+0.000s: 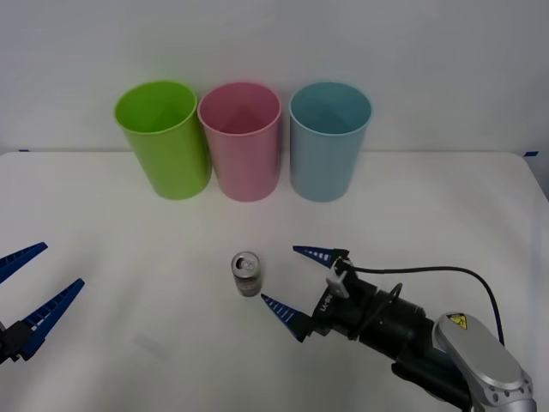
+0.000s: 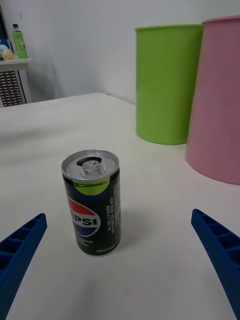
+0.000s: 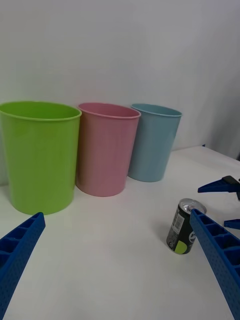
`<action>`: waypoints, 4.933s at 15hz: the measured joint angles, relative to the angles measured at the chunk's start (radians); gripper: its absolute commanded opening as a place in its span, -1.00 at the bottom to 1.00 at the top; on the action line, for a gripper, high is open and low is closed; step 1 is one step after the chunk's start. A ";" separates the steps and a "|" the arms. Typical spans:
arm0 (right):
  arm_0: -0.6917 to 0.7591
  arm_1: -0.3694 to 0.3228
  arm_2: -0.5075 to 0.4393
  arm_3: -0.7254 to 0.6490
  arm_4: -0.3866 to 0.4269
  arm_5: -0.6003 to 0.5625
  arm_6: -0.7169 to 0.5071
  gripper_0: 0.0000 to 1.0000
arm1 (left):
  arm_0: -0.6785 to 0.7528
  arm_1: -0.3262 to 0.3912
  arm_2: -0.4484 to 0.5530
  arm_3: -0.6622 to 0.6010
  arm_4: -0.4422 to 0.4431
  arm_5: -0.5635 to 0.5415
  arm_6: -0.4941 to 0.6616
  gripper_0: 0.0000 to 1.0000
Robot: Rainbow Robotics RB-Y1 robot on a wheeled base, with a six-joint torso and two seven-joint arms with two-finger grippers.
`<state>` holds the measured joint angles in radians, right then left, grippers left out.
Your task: Grasp the object on the table and drop it into the matching bin: aluminum can to the light blue bin, PET bottle to the pink bin.
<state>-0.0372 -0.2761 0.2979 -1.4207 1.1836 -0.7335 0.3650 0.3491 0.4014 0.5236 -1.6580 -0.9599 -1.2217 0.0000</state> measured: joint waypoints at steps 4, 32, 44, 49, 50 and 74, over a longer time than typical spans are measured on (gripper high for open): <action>-0.038 0.008 0.056 0.039 0.000 0.047 0.003 1.00 | 0.000 0.000 0.000 0.000 0.000 0.000 0.000 1.00; -0.162 0.152 0.074 0.234 0.090 0.120 0.058 -1.00 | 0.000 0.000 0.000 0.000 0.000 0.000 0.000 1.00; -0.055 -0.037 0.048 -0.009 -0.107 0.118 0.026 -1.00 | 0.000 0.000 0.000 0.000 0.000 0.000 0.000 1.00; 0.070 -0.124 -0.068 -0.227 -0.131 0.118 -0.097 -1.00 | 0.000 0.000 0.000 0.000 0.000 0.000 0.000 1.00; 0.092 -0.134 -0.091 -0.268 -0.132 0.117 -0.130 -1.00 | 0.000 0.000 0.000 0.000 0.000 0.000 0.000 1.00; -0.308 -0.264 -0.232 -0.192 -0.105 0.258 -0.604 -1.00 | 0.000 0.000 0.000 0.000 0.000 0.000 0.000 1.00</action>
<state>-0.3447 -0.5400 0.0661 -1.6124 1.0791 -0.4758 -0.2389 0.3491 0.4014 0.5236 -1.6581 -0.9599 -1.2217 0.0000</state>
